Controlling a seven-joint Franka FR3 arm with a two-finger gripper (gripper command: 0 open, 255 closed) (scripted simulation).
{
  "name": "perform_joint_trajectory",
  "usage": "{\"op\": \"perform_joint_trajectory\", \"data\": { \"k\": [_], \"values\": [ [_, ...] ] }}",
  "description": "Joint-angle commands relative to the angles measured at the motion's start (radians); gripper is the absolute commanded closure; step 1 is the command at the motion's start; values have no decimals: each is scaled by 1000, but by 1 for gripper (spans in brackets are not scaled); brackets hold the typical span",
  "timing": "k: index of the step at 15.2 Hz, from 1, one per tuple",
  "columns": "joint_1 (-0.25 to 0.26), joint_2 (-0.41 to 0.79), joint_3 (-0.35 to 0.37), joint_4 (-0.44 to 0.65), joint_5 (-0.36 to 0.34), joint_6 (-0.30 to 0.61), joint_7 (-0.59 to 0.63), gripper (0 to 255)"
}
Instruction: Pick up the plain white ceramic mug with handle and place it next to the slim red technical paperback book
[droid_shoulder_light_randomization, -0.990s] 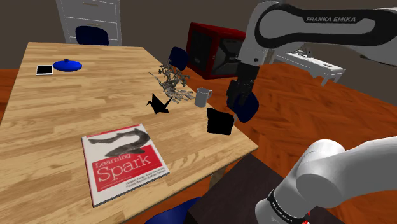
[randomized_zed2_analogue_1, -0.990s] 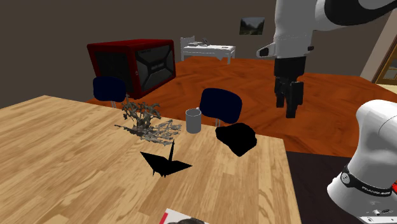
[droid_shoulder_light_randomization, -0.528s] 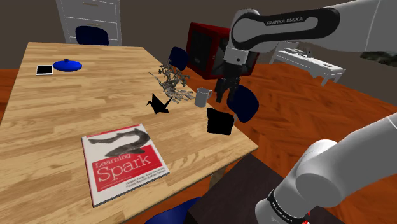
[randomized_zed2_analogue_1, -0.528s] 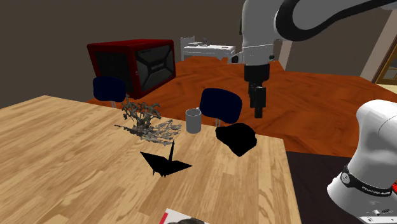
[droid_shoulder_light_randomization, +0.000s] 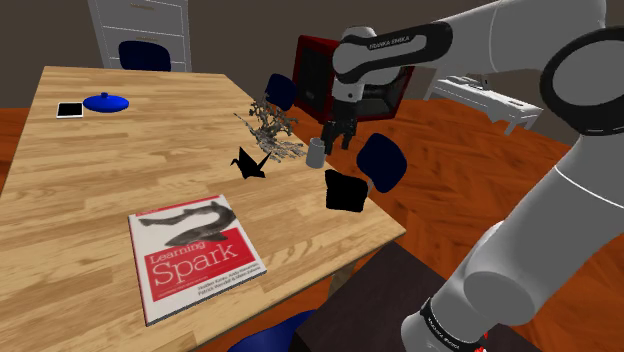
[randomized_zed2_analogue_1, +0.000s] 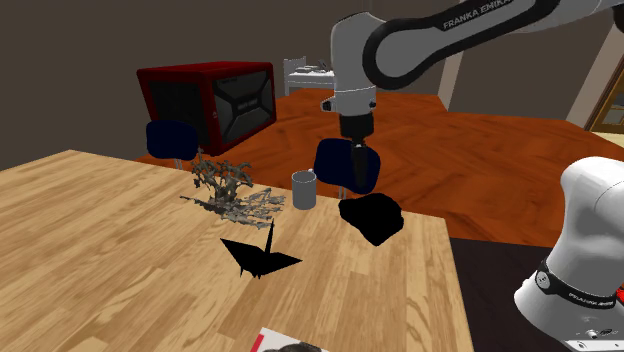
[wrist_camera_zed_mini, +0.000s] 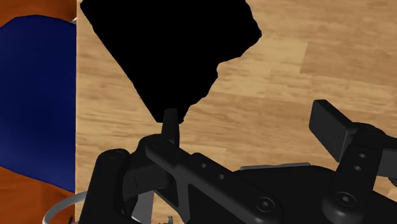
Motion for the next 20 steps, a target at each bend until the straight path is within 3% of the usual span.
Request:
{"op": "perform_joint_trajectory", "data": {
  "k": [1,8,14,20],
  "values": [
    [-6,80,-8,68,-2,10,-20,0],
    [-36,364,-21,367,1,-11,-79,0],
    [-75,634,-22,713,6,-89,-118,0],
    [-74,634,-21,633,6,-8,-118,0]
  ]
}}
